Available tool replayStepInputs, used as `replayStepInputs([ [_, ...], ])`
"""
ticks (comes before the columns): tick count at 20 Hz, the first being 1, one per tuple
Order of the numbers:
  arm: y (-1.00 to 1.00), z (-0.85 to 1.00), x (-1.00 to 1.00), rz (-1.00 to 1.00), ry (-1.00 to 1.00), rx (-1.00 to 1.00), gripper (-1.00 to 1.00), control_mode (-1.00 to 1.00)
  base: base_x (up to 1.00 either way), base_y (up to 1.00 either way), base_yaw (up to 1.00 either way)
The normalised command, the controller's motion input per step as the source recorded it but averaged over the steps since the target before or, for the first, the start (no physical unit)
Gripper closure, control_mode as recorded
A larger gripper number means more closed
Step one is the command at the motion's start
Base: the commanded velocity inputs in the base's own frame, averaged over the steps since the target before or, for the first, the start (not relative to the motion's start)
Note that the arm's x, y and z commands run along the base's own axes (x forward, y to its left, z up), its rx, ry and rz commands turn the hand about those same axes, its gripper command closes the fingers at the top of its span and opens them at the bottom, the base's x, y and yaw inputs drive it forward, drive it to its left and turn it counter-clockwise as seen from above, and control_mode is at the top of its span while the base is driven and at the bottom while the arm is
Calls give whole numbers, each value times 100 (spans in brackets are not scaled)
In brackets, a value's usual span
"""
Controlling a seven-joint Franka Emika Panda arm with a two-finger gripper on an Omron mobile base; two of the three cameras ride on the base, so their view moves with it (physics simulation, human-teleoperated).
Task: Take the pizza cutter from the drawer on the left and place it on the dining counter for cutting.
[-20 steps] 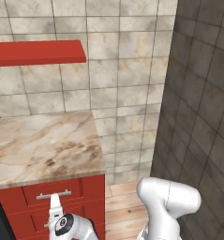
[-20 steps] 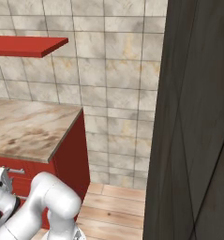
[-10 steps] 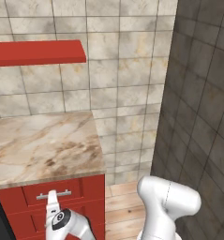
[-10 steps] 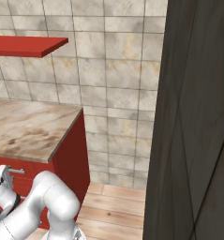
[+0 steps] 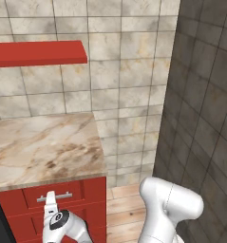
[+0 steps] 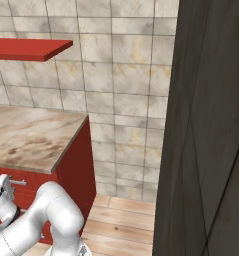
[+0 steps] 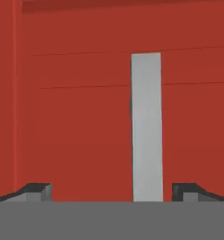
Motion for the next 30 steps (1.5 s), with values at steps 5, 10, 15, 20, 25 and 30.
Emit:
replayStepInputs([
  [5,0,-11,12,0,-1,0,100,-100,0,0,0],
  [10,0,0,0,0,0,0,100,-100,0,0,0],
  [15,0,0,0,0,0,0,100,-100,0,0,0],
  [20,1,-14,-31,0,4,0,100,-100,0,0,0],
  [25,6,-13,-74,0,0,0,100,-100,0,0,0],
  [30,4,-10,-85,0,0,0,100,-100,0,0,0],
])
